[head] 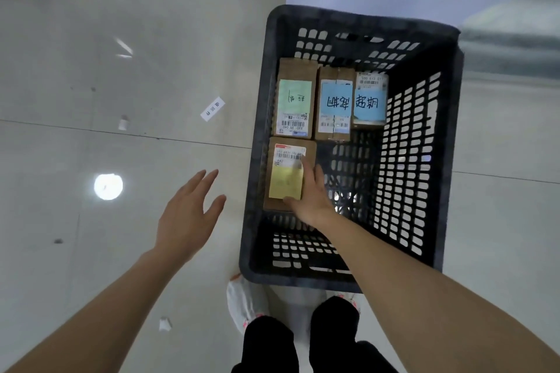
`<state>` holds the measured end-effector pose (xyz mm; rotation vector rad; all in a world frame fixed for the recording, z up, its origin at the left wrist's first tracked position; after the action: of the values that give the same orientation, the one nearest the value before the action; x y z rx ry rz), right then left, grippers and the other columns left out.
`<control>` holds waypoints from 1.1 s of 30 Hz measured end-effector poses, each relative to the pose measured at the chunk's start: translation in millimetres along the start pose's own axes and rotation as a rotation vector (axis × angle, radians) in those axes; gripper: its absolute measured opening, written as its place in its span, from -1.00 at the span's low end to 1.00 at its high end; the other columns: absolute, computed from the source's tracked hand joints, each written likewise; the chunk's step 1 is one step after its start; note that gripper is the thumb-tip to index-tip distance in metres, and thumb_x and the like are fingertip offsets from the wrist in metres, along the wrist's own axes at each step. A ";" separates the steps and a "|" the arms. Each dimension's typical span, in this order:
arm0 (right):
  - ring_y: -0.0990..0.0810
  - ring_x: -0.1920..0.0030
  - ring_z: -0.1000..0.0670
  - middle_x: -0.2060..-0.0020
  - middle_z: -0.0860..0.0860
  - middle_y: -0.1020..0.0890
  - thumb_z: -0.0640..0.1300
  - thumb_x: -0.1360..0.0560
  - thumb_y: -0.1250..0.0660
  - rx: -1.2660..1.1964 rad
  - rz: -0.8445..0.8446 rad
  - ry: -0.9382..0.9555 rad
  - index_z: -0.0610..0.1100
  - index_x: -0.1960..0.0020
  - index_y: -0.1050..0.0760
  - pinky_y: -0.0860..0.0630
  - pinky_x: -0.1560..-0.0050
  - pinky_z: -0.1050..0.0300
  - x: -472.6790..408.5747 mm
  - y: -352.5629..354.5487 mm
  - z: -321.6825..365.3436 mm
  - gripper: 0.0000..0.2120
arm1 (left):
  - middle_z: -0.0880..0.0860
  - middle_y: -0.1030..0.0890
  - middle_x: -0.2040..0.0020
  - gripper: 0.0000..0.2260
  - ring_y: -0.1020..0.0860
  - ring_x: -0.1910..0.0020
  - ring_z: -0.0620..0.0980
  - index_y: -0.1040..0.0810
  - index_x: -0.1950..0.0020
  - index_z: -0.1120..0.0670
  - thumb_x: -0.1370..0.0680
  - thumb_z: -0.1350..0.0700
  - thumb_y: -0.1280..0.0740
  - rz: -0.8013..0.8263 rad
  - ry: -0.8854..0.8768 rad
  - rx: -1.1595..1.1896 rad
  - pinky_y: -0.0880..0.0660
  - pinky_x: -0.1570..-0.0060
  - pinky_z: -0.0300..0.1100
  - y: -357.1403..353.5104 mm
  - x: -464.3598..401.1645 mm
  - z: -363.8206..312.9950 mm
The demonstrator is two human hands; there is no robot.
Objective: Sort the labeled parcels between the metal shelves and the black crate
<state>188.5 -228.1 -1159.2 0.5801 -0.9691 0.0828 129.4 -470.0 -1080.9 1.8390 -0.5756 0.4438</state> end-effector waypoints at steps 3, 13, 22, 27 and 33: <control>0.00 -0.65 -0.17 -0.65 0.02 0.23 -0.07 -0.52 -0.49 0.029 0.011 -0.010 0.27 -0.63 0.24 -0.32 -0.52 -0.17 25.4 27.4 6.5 0.04 | -0.09 -0.18 -0.59 -0.48 -0.22 -0.54 -0.01 -0.19 -0.58 -0.15 -0.63 -0.17 -0.17 -0.004 -0.033 -0.015 -0.30 -0.43 0.05 23.6 16.1 -24.4; -0.05 -0.64 -0.02 -0.66 0.07 0.00 0.26 -0.49 -0.43 0.288 -0.117 0.165 0.13 -0.67 0.12 -0.16 -0.60 -0.06 221.7 213.4 78.4 -0.02 | -0.11 -0.14 -0.60 -0.41 -0.17 -0.56 -0.06 -0.14 -0.60 -0.15 -0.61 -0.22 -0.21 -0.044 -0.182 -0.040 -0.19 -0.50 -0.05 199.3 122.4 -183.0; -0.25 -0.56 -0.05 -0.61 0.09 -0.22 0.20 -0.55 -0.39 0.310 -0.408 0.294 0.11 -0.63 -0.12 -0.29 -0.52 -0.07 468.9 412.4 185.2 -0.24 | -0.13 -0.20 -0.59 -0.44 -0.20 -0.54 -0.06 -0.16 -0.59 -0.16 -0.61 -0.23 -0.19 -0.195 -0.377 -0.067 -0.17 -0.50 -0.05 385.9 259.4 -358.4; -0.26 -0.57 -0.06 -0.62 0.09 -0.19 0.24 -0.56 -0.34 0.382 -0.563 0.342 0.13 -0.64 -0.11 -0.35 -0.49 -0.12 623.0 484.4 223.5 -0.25 | -0.16 -0.20 -0.58 -0.45 -0.23 -0.53 -0.06 -0.20 -0.57 -0.17 -0.60 -0.22 -0.23 -0.288 -0.529 -0.044 -0.22 -0.49 -0.04 483.8 376.2 -443.4; -0.36 -0.52 -0.08 -0.61 0.12 -0.20 0.33 -0.53 -0.33 0.375 -0.737 0.353 0.22 -0.62 -0.09 -0.47 -0.38 -0.16 801.8 575.3 231.3 -0.24 | -0.16 -0.43 -0.44 -0.53 -0.44 -0.39 0.00 -0.33 -0.48 -0.19 -0.58 -0.15 -0.31 -0.416 -0.744 0.018 -0.41 -0.33 -0.06 582.8 519.1 -546.8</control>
<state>292.4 -6.3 -175.6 1.1943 -0.3524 -0.2902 197.2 -203.8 -168.4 2.0546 -0.6481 -0.5421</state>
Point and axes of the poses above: each hand's wrist, its own x-axis away from the middle knuckle, its own y-axis out of the back of the hand, z = x × y, the point moved 3 cm from there along -x, towards the middle knuckle
